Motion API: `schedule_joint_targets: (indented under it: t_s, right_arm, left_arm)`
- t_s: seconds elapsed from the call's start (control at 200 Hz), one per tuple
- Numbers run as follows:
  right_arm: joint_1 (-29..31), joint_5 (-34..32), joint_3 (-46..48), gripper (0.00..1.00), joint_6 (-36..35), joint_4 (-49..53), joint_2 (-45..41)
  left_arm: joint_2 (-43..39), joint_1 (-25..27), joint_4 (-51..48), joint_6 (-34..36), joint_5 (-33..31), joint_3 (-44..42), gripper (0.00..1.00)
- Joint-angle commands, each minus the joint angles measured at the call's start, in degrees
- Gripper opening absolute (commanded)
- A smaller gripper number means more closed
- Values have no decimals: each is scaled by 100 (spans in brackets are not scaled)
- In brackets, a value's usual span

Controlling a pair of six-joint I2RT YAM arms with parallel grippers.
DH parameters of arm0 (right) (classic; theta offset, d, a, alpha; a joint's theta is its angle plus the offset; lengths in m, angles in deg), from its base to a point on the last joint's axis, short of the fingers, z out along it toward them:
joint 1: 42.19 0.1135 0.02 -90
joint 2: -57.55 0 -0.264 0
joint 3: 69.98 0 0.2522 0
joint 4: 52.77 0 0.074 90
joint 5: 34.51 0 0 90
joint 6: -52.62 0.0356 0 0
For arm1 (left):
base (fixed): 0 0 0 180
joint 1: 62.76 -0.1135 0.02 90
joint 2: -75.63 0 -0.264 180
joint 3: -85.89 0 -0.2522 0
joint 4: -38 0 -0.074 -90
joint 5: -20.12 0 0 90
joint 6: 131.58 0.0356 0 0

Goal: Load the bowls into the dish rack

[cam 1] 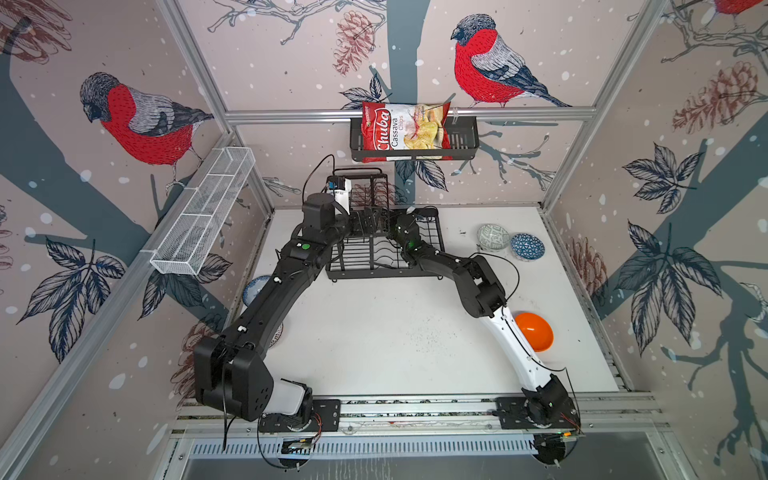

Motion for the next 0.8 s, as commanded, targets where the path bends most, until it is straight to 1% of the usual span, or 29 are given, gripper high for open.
schedule_joint_targets:
  t_s: [0.0, 0.295, 0.47, 0.65, 0.795]
  right_arm:
    - [39, -41, 177, 6, 215, 406, -111]
    - [64, -201, 434, 11, 535, 438, -284]
    - [55, -219, 475, 14, 595, 497, -335]
    - [46, -236, 420, 20, 608, 518, -329]
    - [37, -234, 357, 21, 574, 549, -318]
  left_arm:
    - [-37, -15, 157, -33, 11, -8, 98]
    - [-55, -15, 165, -28, 2, -17, 98]
    - [-63, -21, 165, -29, 2, -13, 97]
    - [-73, -19, 166, -29, 2, -17, 98]
    - [-76, -16, 165, -29, 11, -11, 98]
